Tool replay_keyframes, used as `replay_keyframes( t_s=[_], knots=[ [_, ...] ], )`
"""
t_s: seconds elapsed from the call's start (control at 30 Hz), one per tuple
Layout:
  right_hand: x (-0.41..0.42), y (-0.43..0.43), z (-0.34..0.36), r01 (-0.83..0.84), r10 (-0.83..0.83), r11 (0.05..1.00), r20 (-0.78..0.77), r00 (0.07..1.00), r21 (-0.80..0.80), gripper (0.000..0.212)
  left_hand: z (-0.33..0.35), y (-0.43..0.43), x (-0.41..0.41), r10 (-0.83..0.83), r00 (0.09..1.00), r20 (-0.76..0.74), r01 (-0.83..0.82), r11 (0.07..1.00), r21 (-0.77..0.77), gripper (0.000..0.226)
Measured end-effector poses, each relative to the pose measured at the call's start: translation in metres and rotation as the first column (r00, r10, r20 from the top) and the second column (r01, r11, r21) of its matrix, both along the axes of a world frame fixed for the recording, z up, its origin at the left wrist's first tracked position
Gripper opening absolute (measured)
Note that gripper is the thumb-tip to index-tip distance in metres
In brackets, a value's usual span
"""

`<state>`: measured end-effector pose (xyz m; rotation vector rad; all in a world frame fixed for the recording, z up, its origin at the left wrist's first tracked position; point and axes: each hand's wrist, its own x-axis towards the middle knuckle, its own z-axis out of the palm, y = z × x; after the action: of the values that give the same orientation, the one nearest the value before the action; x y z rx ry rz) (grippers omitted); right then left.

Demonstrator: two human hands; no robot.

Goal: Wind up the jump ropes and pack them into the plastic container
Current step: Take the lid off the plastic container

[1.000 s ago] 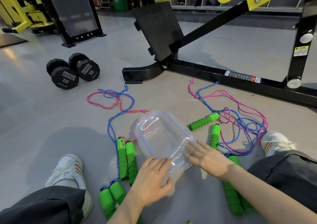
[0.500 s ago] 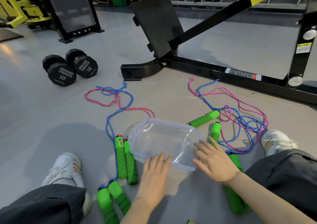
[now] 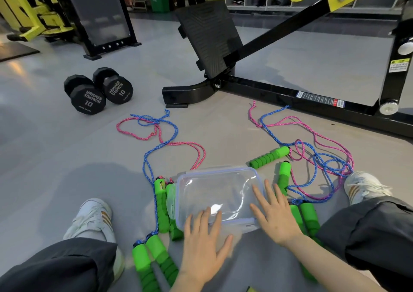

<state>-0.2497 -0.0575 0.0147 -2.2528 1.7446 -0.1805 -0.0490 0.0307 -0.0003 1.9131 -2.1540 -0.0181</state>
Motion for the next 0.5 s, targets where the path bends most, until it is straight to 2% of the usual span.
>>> replay_keyframes(
  t_s=[0.07,0.13,0.23,0.3,0.4,0.5],
  knots=[
    [-0.004,-0.004,0.001,-0.043,0.043,0.999,-0.011,0.999,0.024,0.116,-0.001,-0.004,0.007,0.048,0.999,0.0,-0.048,0.997,-0.066,0.055],
    [-0.009,-0.009,0.003,-0.086,0.087,0.996,-0.037,0.995,0.031,0.114,-0.005,-0.01,0.014,0.114,0.993,0.036,-0.11,0.989,-0.096,0.058],
    [-0.013,-0.013,0.006,-0.103,0.103,0.995,-0.017,0.995,0.015,0.108,-0.01,-0.013,0.018,0.083,0.99,0.11,-0.07,0.99,-0.121,0.063],
    [-0.011,-0.013,0.005,-0.076,0.077,0.997,0.018,0.997,-0.017,0.104,-0.006,-0.018,0.021,0.1,0.99,0.095,-0.082,0.981,-0.175,0.065],
    [-0.008,-0.015,0.005,0.024,-0.017,0.991,0.054,0.998,-0.13,0.088,0.0,-0.031,0.034,0.297,0.955,0.021,-0.283,0.926,-0.25,0.07],
    [-0.003,-0.021,0.003,0.124,-0.121,0.965,0.028,0.992,-0.23,0.069,-0.002,-0.041,0.058,0.5,0.865,-0.038,-0.493,0.834,-0.249,0.066]
  ],
)
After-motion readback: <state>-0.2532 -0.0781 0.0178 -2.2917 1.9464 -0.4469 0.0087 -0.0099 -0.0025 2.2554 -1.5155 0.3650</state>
